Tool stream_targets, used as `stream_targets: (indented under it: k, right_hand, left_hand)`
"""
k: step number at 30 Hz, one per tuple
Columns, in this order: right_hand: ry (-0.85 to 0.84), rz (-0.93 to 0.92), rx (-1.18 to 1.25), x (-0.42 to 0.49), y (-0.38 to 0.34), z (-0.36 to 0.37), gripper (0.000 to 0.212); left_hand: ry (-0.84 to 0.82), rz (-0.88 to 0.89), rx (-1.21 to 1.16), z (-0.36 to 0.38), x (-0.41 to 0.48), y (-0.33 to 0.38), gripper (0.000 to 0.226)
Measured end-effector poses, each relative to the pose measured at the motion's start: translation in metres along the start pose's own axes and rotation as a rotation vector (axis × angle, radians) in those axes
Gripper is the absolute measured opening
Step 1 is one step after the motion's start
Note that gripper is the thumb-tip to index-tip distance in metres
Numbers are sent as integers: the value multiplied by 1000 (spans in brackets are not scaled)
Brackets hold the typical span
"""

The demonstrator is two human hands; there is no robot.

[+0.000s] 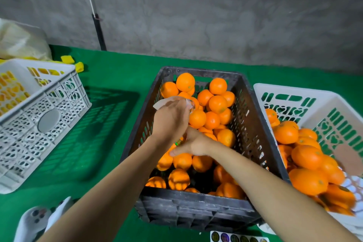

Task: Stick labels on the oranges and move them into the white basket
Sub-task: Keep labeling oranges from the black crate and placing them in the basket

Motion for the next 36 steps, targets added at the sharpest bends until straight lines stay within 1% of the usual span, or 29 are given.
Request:
stream_targets:
  k: [1, 3, 4, 6, 8, 9, 12, 15, 17, 19, 20, 22, 24, 26, 27, 30, 31, 32, 34, 36]
  right_hand:
    - [126, 20, 88, 0, -7, -15, 51]
    - [437, 78, 259, -4, -13, -41, 44]
    - [577, 132, 374, -8, -11, -50, 45]
    - [792, 264, 573, -14, -4, -65, 61]
    - [972, 306, 649, -20, -1, -78, 77]
    - [1058, 288, 620, -23, -2, -84, 77]
    - [1282, 134, 481, -31, -8, -98, 68]
    - [1447, 43, 516, -40, -14, -110, 68]
    - [1566, -6, 496, -49, -16, -123, 68]
    - [1671, 11, 369, -63, -15, -138, 73]
    - [1715, 73, 259, -72, -12, -145, 74]
    - [1771, 261, 82, -87, -3, -154, 71]
    - [1803, 430, 65, -96, 4, -156, 66]
    - [1758, 552, 105, -100, 9, -157, 68]
    - [1690, 596, 114, -102, 12, -159, 70]
    - [1373, 692, 84, -104, 23, -164, 64]
    - [1296, 707, 65, -105, 25, -165, 62]
    - [1253, 714, 40, -106, 27, -165, 61]
    - [1225, 723, -52, -107, 26, -165, 62]
    - [1246, 681, -244, -107, 20, -163, 64]
  left_hand:
    - [21, 1, -4, -2, 0, 2, 18]
    - [57, -16, 6, -6, 1, 4, 18]
    - [52, -41, 6, -6, 2, 4, 17]
    - [27, -73, 3, -5, 1, 2, 16]
    - [17, -42, -4, -3, -1, 0, 17]
    - [-2, -37, -12, -2, -1, -1, 17]
    - [-55, -30, -9, 2, -4, -4, 20]
    - [-71, -25, -10, 3, -6, -5, 23]
    - [-70, -34, -14, 2, -7, -6, 25]
    - [-59, -26, -3, 1, -7, -6, 27]
    - [-53, -15, 4, 0, -7, -5, 30]
    - [-53, -7, 10, -1, -8, -5, 33]
    - [-69, -20, 4, -1, -8, -4, 32]
    - [-93, -26, 8, 2, -8, -4, 30]
    - [-108, -29, 12, 3, -7, -3, 28]
    - [-160, -48, 17, 6, -8, -5, 24]
    - [-167, -51, 17, 6, -9, -5, 23]
    - [-172, -49, 15, 6, -9, -6, 21]
    - [-183, -39, 13, 6, -9, -6, 17]
    - [-198, -33, 16, 6, -10, -6, 16]
Point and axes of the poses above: each hand's wrist, its own x-axis towards the middle knuckle, its own z-axis out of the palm, y = z × x, the point moved 3 cm from there along x, towards the middle knuckle, and after that the axes turned 15 degrees about -z, right-handed, at the moved point
